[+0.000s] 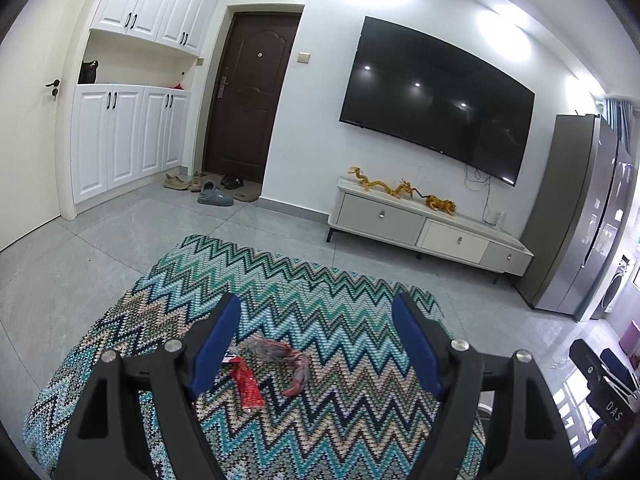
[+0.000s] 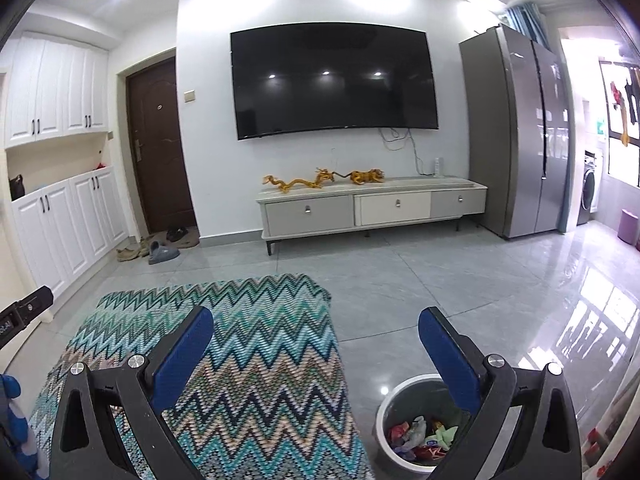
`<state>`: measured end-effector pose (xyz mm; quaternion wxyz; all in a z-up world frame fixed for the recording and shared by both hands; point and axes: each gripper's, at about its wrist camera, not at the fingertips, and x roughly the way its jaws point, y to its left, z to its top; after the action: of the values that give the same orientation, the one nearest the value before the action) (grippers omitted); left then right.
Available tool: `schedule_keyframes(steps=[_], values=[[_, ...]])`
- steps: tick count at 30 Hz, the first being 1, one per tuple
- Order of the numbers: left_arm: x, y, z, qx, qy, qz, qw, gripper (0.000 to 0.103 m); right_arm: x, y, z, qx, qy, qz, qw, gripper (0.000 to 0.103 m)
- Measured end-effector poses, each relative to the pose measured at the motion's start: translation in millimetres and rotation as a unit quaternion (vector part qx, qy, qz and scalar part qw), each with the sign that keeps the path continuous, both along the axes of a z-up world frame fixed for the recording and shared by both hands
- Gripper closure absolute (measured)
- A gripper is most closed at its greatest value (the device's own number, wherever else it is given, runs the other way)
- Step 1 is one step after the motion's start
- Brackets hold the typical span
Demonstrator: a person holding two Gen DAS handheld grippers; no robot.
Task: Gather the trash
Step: 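Move both open tools back over the last wrappers on the rug, then grasp the red chip bag with the left tool while the right tool grasps the grey-red wrapper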
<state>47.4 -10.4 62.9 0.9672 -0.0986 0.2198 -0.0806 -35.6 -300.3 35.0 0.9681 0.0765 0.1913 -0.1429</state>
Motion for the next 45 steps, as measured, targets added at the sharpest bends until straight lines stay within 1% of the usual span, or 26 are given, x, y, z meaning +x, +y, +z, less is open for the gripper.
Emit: schedule_keyframes(steps=[9, 14, 21, 23, 25, 27, 28, 30, 32, 36, 40, 41, 43, 44, 45], values=[[22, 16, -22, 0.002, 0.026, 0.019, 0.9995, 0.026, 33, 25, -18, 0.002, 0.027, 0.043, 0.999, 0.000], [38, 22, -38, 0.007, 0.045, 0.027, 0.9986, 0.026, 55, 37, -35, 0.008, 0.047, 0.066, 0.997, 0.000], [62, 27, -70, 0.018, 0.084, 0.031, 0.9958, 0.026, 84, 57, -63, 0.011, 0.081, 0.103, 0.991, 0.000], [69, 30, -82, 0.017, 0.102, 0.026, 0.9943, 0.026, 92, 63, -72, 0.013, 0.091, 0.113, 0.989, 0.000], [76, 34, -98, 0.017, 0.124, 0.020, 0.9919, 0.026, 100, 68, -78, 0.016, 0.100, 0.126, 0.987, 0.002], [81, 37, -111, 0.019, 0.141, 0.020, 0.9896, 0.026, 108, 73, -83, 0.020, 0.109, 0.141, 0.984, 0.007], [85, 40, -120, 0.018, 0.153, 0.019, 0.9878, 0.026, 113, 75, -86, 0.022, 0.114, 0.148, 0.982, 0.008], [92, 44, -134, 0.011, 0.178, 0.014, 0.9839, 0.026, 123, 82, -93, 0.029, 0.125, 0.166, 0.978, 0.016], [98, 46, -143, 0.007, 0.192, 0.008, 0.9814, 0.027, 135, 91, -100, 0.037, 0.138, 0.187, 0.972, 0.023], [107, 48, -154, 0.007, 0.205, -0.004, 0.9787, 0.027, 156, 113, -111, 0.053, 0.158, 0.234, 0.958, 0.028], [117, 51, -166, -0.003, 0.227, -0.018, 0.9737, 0.039, 175, 134, -117, 0.064, 0.170, 0.276, 0.944, 0.032], [118, 52, -169, -0.004, 0.230, -0.020, 0.9730, 0.040, 180, 139, -119, 0.067, 0.174, 0.284, 0.941, 0.033], [118, 53, -169, 0.001, 0.224, -0.025, 0.9742, 0.044, 190, 148, -125, 0.072, 0.185, 0.299, 0.934, 0.035], [117, 54, -168, 0.001, 0.223, -0.028, 0.9745, 0.046, 195, 153, -128, 0.074, 0.190, 0.306, 0.930, 0.040], [116, 55, -169, 0.000, 0.222, -0.030, 0.9747, 0.050, 198, 154, -131, 0.076, 0.194, 0.310, 0.928, 0.043]])
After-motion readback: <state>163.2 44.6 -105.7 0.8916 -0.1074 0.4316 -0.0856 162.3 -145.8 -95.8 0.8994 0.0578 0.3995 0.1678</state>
